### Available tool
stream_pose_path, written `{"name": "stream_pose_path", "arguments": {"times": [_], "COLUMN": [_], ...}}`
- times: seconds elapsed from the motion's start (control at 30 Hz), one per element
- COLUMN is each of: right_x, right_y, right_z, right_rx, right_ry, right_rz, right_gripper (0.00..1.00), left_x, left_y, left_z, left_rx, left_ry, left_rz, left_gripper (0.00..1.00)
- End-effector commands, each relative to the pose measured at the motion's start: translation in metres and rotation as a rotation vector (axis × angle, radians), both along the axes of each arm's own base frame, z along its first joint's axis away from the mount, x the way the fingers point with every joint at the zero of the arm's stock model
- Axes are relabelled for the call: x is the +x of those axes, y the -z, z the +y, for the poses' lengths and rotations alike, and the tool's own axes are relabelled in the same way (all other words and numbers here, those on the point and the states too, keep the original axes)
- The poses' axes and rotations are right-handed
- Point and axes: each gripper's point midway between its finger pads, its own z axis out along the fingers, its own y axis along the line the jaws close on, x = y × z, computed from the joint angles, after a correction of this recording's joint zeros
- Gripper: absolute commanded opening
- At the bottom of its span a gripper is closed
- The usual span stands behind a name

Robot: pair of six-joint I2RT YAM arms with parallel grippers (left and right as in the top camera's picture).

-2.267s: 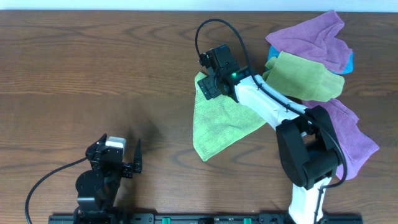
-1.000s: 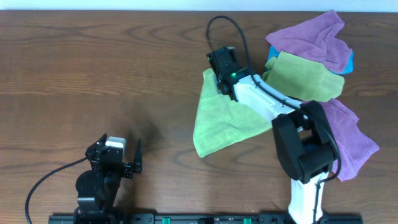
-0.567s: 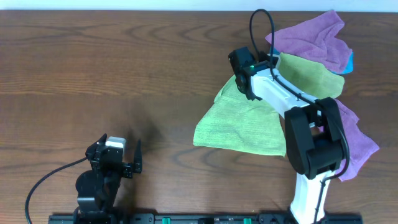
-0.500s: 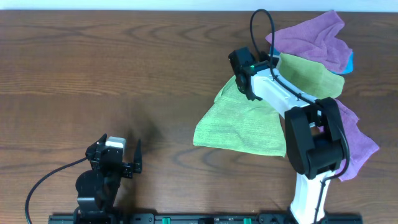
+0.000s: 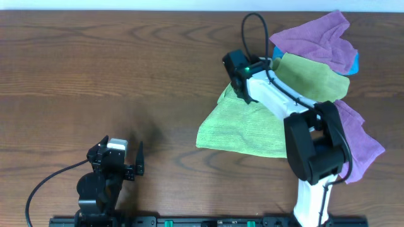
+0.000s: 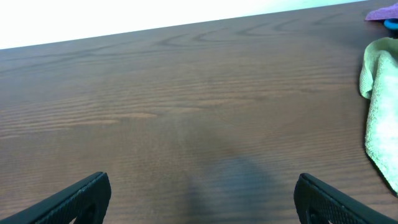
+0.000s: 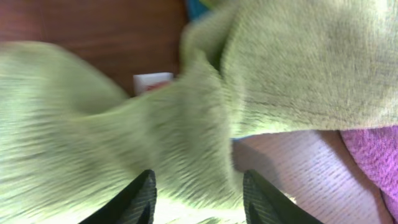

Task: Fold the cloth

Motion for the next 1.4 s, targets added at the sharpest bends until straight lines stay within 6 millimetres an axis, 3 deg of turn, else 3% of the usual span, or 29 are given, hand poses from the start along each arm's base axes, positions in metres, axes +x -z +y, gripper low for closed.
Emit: {"name": "stream_pose_path", "arguments": {"times": [0.0, 0.1, 0.2, 0.27, 0.3, 0.37, 0.47, 0.97, 1.37], "right_x": [0.018, 0.020, 0.022, 0.021, 0.022, 0.024, 0.024, 0.022, 0.015], "right_y": [-0.057, -0.076, -0.075, -0.065, -0.059, -0.048, -0.030, 0.023, 0.031], "right_z": [0.021, 0.026, 0.037, 0.051, 0.060, 0.075, 0.087, 0.097, 0.101], "right_rx": [0.046, 0.071, 0.130, 0.199, 0.235, 0.286, 0.325, 0.325, 0.345], "right_ry": [-0.059, -0.067, -0.090, -0.140, -0.178, -0.237, -0.283, -0.330, -0.335], "right_rz": [-0.129, -0.177, -0.173, -0.133, -0.110, -0.079, -0.036, 0.065, 0.099], "right_gripper": [0.52, 0.57, 0.53, 0.37, 0.20, 0.02, 0.02, 0.01, 0.02], "left_x": [-0.001, -0.001, -0.001, -0.001, -0.001, -0.001, -0.001, -0.001, -0.001], "left_y": [0.010, 0.010, 0.010, 0.010, 0.010, 0.010, 0.010, 0.010, 0.010], "left_z": [0.002, 0.002, 0.002, 0.002, 0.002, 0.002, 0.002, 0.002, 0.002], "left_rx": [-0.004, -0.004, -0.004, -0.004, -0.004, -0.004, -0.004, -0.004, -0.004], "left_ry": [-0.018, -0.018, -0.018, -0.018, -0.018, -0.018, -0.018, -0.018, -0.018], "left_rz": [0.025, 0.025, 0.025, 0.025, 0.025, 0.025, 0.025, 0.025, 0.025], "left_gripper": [0.96, 0.95, 0.96, 0.96, 0.96, 0.95, 0.95, 0.95, 0.95]}}
